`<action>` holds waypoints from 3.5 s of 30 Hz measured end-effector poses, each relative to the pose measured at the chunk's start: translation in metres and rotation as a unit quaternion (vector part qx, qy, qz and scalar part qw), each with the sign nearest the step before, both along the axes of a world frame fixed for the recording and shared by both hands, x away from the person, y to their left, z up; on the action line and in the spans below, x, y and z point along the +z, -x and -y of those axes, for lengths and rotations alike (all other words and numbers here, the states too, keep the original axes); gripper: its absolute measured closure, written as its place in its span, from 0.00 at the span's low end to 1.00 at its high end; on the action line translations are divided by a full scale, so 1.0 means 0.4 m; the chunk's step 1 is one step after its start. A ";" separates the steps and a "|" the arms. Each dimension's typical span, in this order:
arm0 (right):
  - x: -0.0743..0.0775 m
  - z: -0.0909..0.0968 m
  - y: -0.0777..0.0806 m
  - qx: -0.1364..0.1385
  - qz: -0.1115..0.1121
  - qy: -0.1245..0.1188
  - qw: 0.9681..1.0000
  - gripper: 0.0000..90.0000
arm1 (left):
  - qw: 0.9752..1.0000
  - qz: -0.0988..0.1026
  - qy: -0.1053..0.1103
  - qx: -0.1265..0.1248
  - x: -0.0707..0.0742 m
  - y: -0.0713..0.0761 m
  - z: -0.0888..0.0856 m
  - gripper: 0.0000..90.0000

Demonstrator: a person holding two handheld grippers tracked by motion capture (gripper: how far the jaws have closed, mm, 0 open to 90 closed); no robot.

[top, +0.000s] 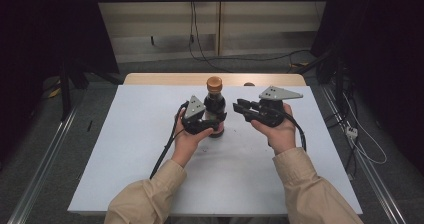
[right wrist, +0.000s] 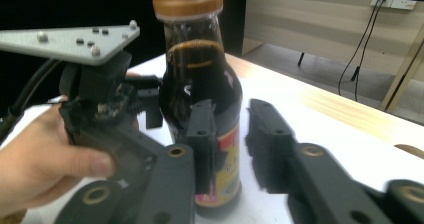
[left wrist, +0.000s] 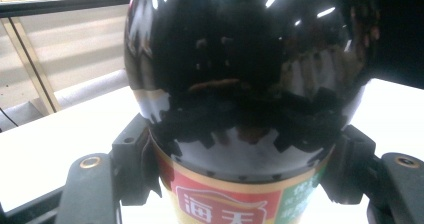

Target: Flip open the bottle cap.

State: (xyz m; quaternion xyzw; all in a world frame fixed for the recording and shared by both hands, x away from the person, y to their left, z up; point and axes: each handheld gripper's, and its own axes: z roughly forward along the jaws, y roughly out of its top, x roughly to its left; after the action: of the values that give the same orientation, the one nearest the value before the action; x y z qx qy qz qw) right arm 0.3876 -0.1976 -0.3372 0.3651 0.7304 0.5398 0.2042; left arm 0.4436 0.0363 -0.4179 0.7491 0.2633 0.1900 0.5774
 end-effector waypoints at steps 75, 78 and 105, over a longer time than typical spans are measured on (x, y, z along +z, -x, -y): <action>0.144 -0.073 -0.090 0.058 -0.033 0.025 0.997 1.00 | 1.000 -0.008 -0.004 0.017 -0.001 0.003 0.008 0.35; 0.147 -0.075 -0.091 0.061 -0.034 0.029 0.997 1.00 | 1.000 -0.009 -0.005 0.018 -0.001 0.003 0.007 0.35; 0.177 0.005 -0.046 0.032 0.014 0.014 0.999 1.00 | 1.000 -0.018 -0.016 0.013 -0.004 0.022 0.046 0.31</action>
State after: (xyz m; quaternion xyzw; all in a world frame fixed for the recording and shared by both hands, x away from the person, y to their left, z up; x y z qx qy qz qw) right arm 0.4058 -0.1998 -0.2666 0.3312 0.7464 0.5409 0.2018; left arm 0.4347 0.0179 -0.4194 0.7578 0.2804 0.1885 0.5583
